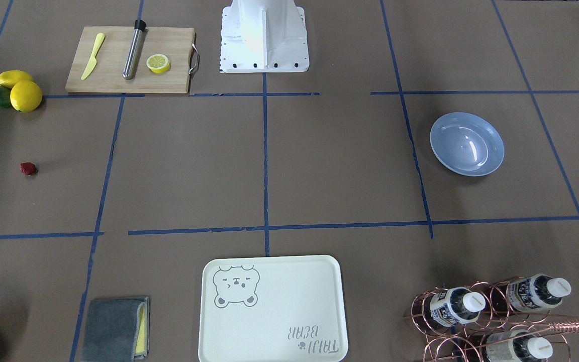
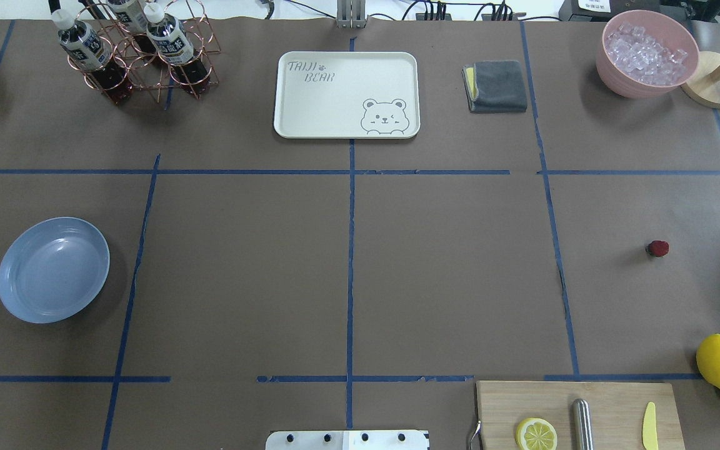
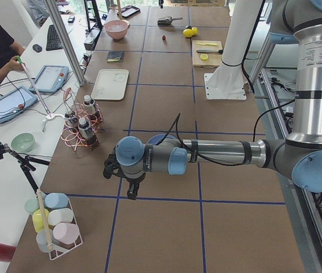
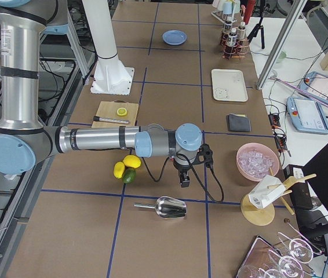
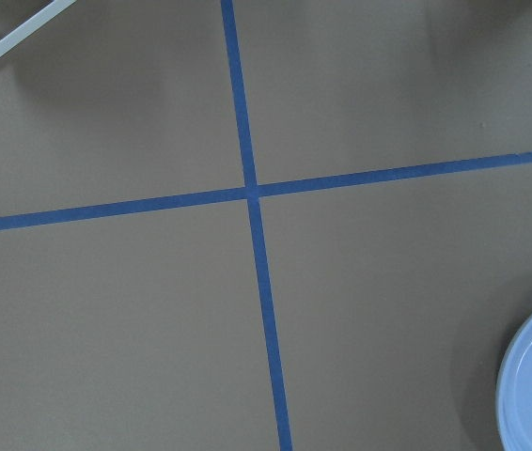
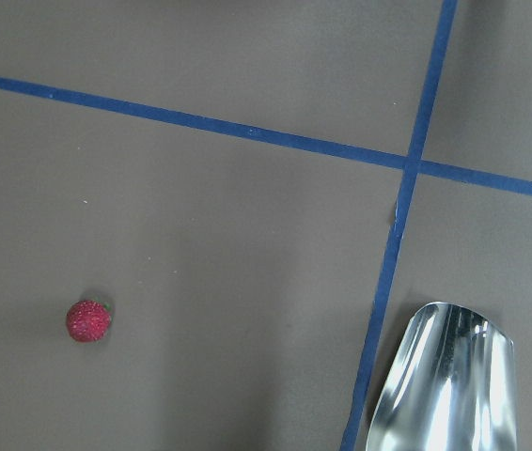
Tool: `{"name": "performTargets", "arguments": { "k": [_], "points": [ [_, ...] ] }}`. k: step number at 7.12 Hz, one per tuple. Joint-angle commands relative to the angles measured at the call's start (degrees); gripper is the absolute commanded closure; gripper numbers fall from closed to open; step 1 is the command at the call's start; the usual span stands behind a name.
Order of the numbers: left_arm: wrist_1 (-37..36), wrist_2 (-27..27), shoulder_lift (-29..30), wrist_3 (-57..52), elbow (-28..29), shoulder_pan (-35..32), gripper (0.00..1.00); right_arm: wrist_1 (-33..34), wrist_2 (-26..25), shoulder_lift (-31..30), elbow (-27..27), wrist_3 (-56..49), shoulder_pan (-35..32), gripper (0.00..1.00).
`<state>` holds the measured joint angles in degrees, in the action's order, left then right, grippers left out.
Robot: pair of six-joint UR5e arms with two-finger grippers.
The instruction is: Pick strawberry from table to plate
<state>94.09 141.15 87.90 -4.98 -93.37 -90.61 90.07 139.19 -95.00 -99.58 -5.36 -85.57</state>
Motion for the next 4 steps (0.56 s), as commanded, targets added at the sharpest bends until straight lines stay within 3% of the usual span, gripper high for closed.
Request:
{"name": "performTargets", "arguments": {
  "k": [1,2,4],
  "points": [
    [0.21,0.00,-1.14,-0.30,-3.72,0.52,0.00,-0.15,-0.15,-0.01,-0.09,0.00,-0.04,0.00],
    [0.22,0.52,-1.41,-0.30,-3.92,0.78,0.00,-0.24,-0.06,-0.01,-0.18,0.00,-0.04,0.00],
    [4.13,7.96,-1.86,-0.21,-1.55,1.39,0.00,-0.24,-0.50,0.25,0.00,0.00,-0.04,0.00]
  ]
}}
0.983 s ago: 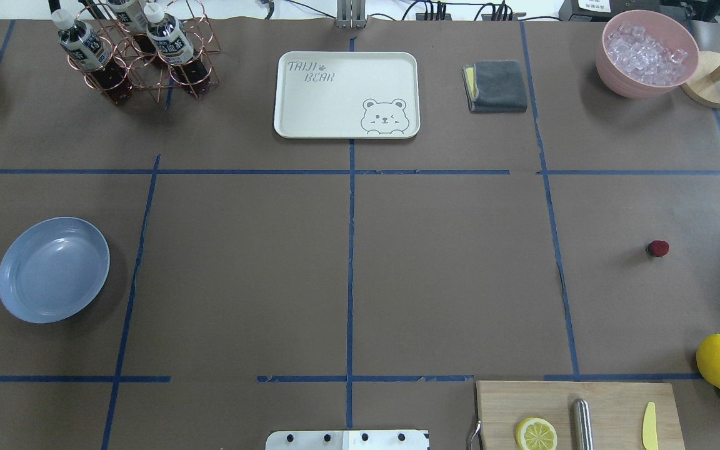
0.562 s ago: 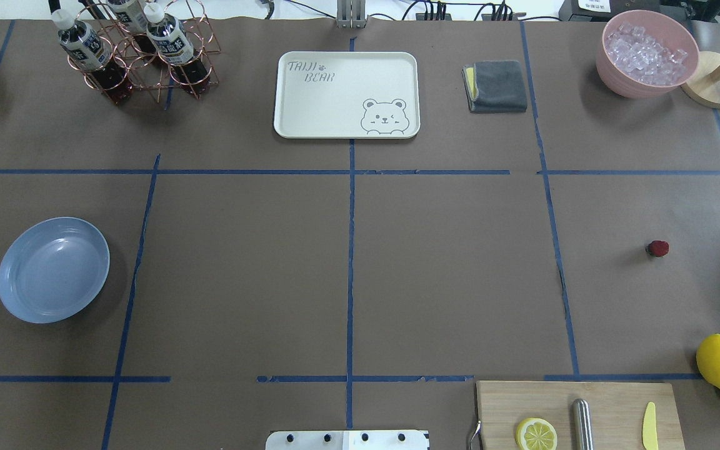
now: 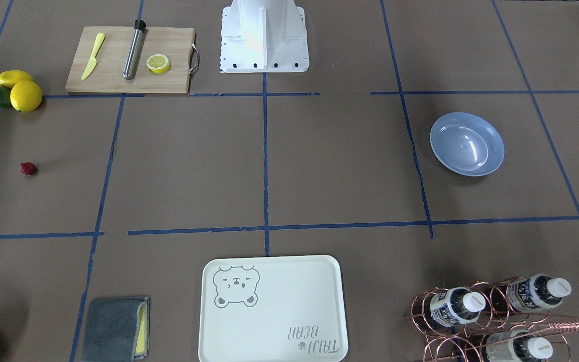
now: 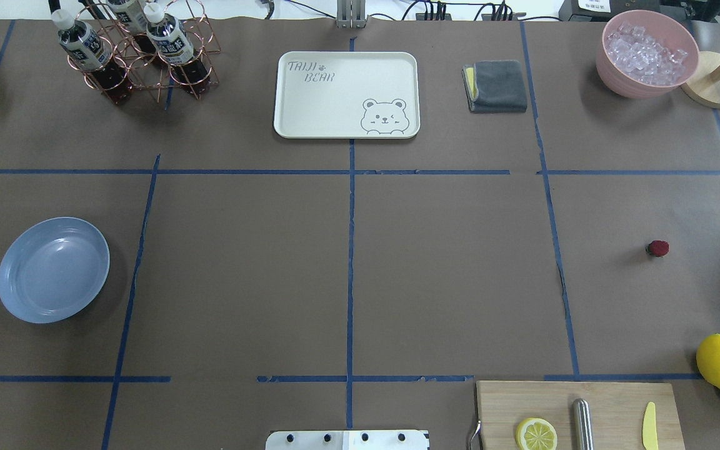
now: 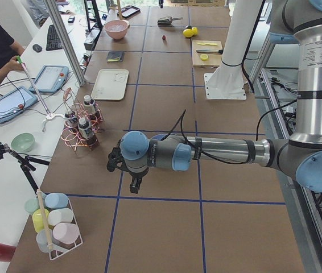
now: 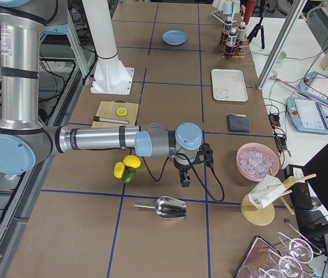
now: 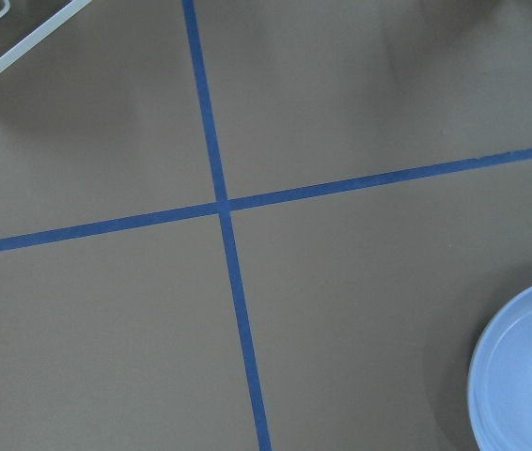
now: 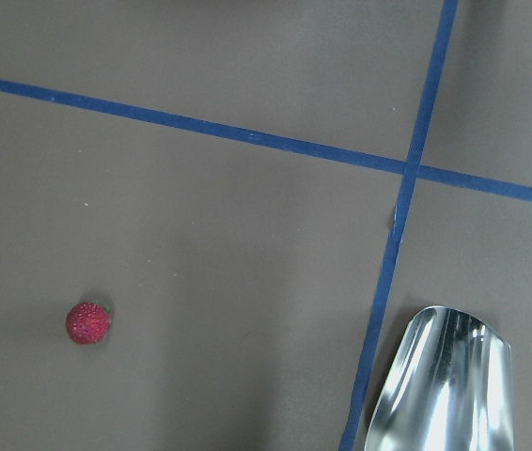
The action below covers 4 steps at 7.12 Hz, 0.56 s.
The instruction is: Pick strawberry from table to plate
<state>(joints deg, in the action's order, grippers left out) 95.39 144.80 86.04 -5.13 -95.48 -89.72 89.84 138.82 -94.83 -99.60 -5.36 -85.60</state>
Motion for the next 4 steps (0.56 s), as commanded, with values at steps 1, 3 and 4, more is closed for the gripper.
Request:
{"name": "performTargets", "arguments": {
  "k": [1,3,4],
  "points": [
    [11.57,2.27,-0.87,0.56,1.60,6.35,0.00,-0.10,0.22,-0.09,-0.06,0.00,0.00,0.00],
    [16.84,-1.09,-0.70,7.53,3.63,15.33,0.00,-0.10,0.22,-0.10,0.02,0.00,0.00,0.00],
    [20.94,-3.01,-0.70,13.86,3.98,20.07,0.00,-0.19,0.22,-0.01,-0.06,0.00,0.09,0.00]
  ]
}}
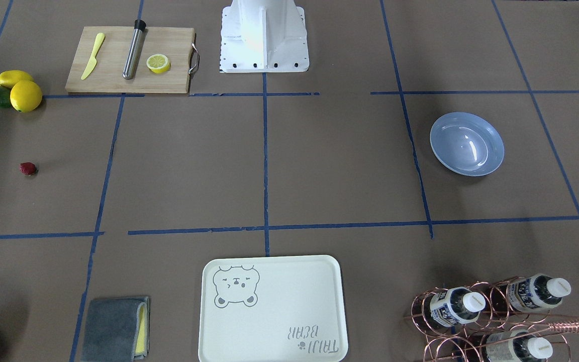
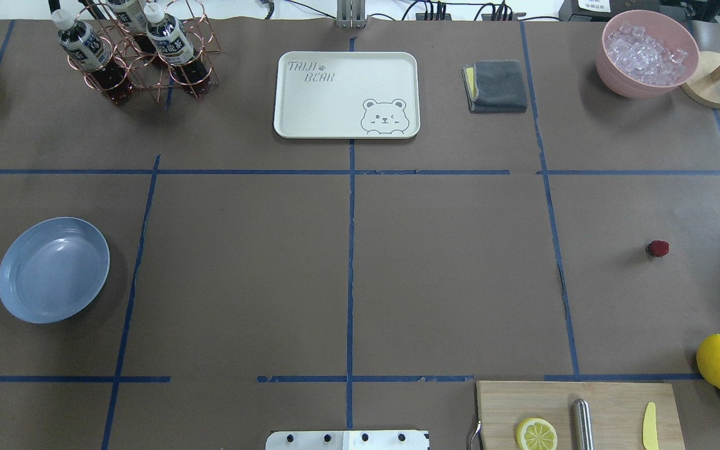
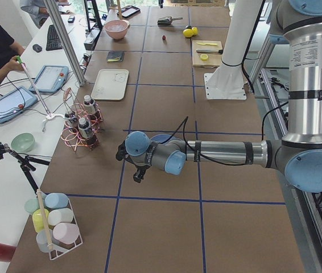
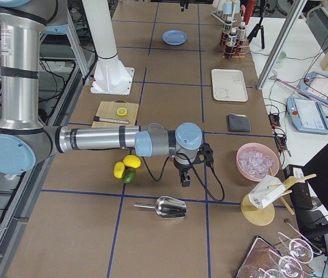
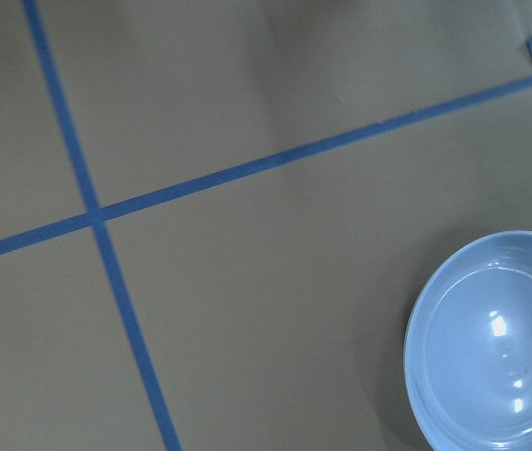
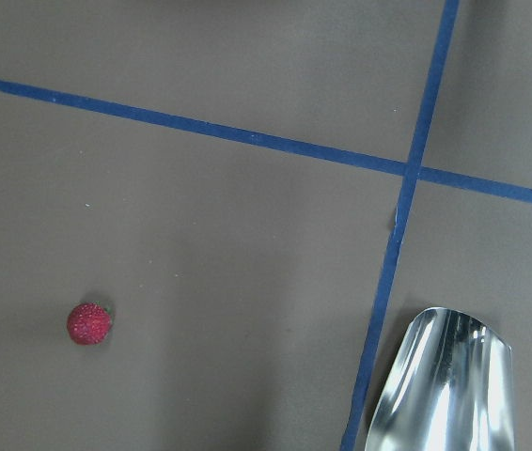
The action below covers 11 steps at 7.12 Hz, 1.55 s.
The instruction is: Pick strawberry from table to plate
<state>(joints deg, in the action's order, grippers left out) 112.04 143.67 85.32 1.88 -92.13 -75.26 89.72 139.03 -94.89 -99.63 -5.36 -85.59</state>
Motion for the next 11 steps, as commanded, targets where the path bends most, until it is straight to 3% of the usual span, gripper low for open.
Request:
{"name": "performTargets", "arguments": {
  "k": [1,3,5,8,11],
  "points": [
    [9.20,-4.60,0.03,12.65,1.94,7.91,0.00,-0.07,0.19,0.06,-0.13,0.00,0.07,0.00],
    [16.25,-5.32,0.03,23.74,3.79,13.71,0.00,-0.07,0.19,0.06,-0.48,0.09,0.07,0.00],
    [17.07,-8.74,0.20,24.75,3.97,17.32,0.02,-0.07,-0.07,-0.03,-0.39,0.00,0.16,0.00],
    [17.69,-8.93,0.82,24.67,5.73,17.60,0.13,-0.15,0.01,0.06,-0.39,0.00,0.16,0.00],
    [17.69,-8.93,0.82,24.75,5.99,18.13,0.59,-2.69,-0.08,-0.29,-0.39,-0.09,0.16,0.00]
  ]
}}
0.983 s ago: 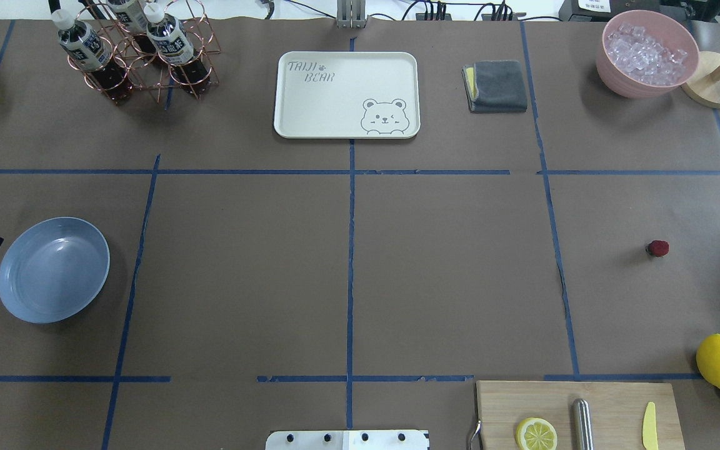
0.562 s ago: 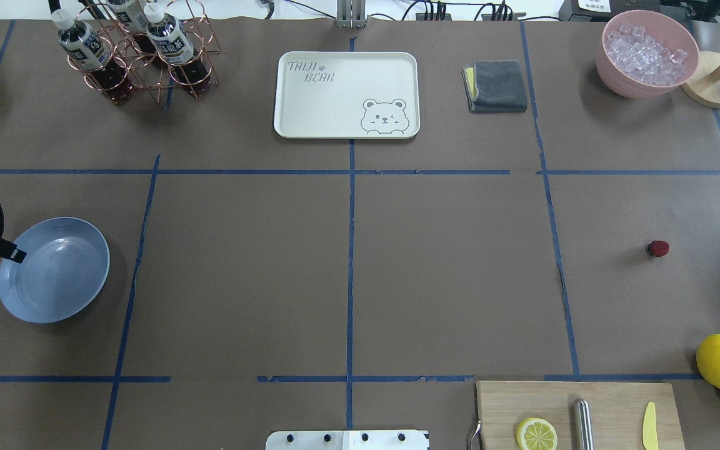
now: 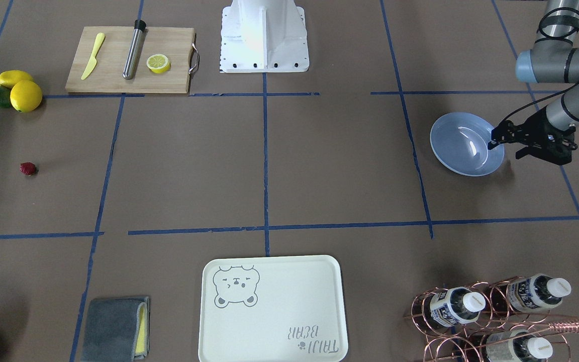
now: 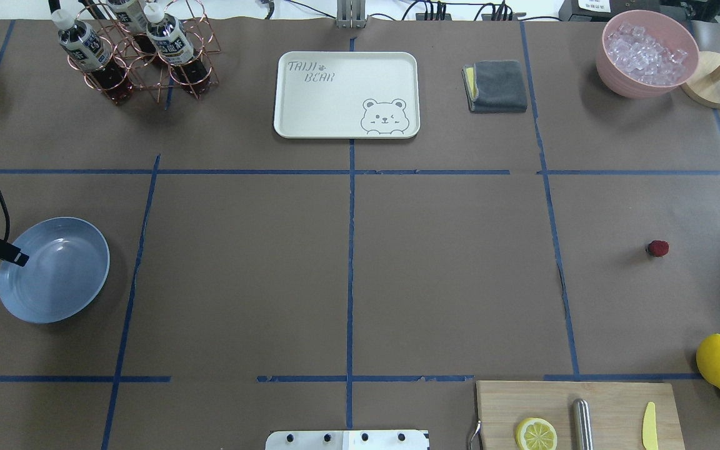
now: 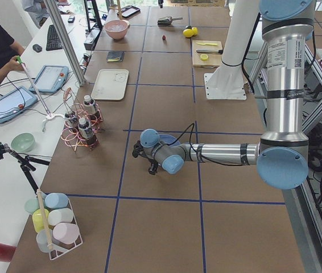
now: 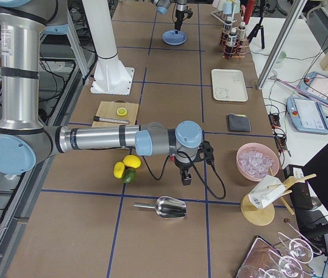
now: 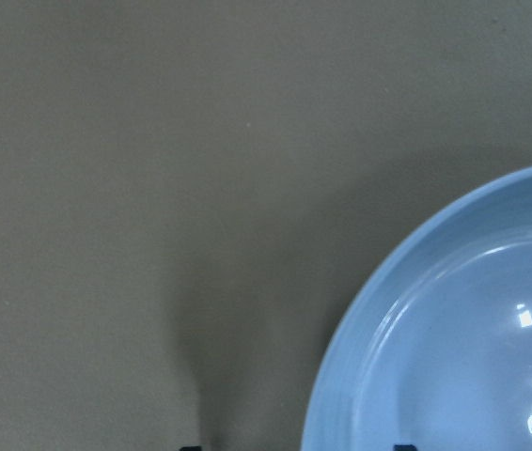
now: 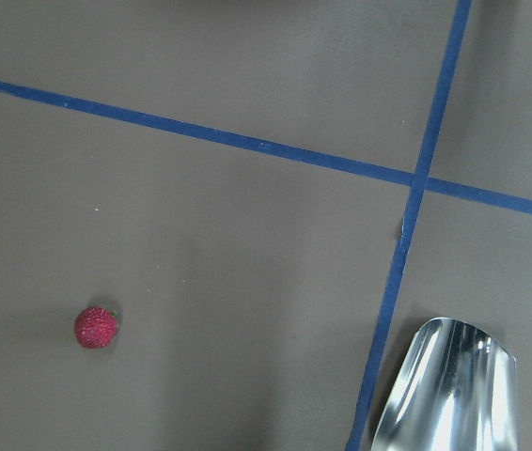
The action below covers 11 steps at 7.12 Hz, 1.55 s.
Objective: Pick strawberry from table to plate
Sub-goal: 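Reach the left gripper to the rim of the light blue plate, then push the light blue plate with the left gripper toward the table center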
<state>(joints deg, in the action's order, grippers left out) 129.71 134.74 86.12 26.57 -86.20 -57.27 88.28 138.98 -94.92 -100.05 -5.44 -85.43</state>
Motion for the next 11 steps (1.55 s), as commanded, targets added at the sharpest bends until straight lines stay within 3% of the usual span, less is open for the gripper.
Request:
{"name": "performTargets", "arguments": {
  "k": [1,2,3,5,7,9,11],
  "points": [
    [0.01,0.00,0.10,0.06,-0.02,0.31,0.79,-1.27,-0.03,-0.27,0.03,-0.01,0.00,0.00],
    [0.01,0.00,0.19,0.06,-0.11,0.32,0.95,-1.27,0.06,-0.27,0.03,-0.01,0.00,0.00],
    [0.01,0.00,0.19,0.41,-0.72,0.32,1.00,-1.27,0.06,-0.35,0.03,-0.01,0.00,0.00],
    [0.01,0.61,2.36,13.68,-7.10,0.32,1.00,-1.44,0.06,-0.35,-0.06,-0.01,0.00,0.00],
    [0.10,2.18,10.60,29.44,-7.85,2.67,1.00,-1.44,0.06,-0.35,-0.06,-0.01,0.00,0.00],
    [-0.07,1.58,21.75,49.45,-6.88,11.26,1.00,-3.10,0.41,-1.32,-0.06,-0.01,0.00,0.00],
    [-0.69,-8.29,30.30,59.26,-4.70,21.53,1.00,-7.74,0.41,-2.98,0.03,0.08,0.00,0.00]
  ]
}}
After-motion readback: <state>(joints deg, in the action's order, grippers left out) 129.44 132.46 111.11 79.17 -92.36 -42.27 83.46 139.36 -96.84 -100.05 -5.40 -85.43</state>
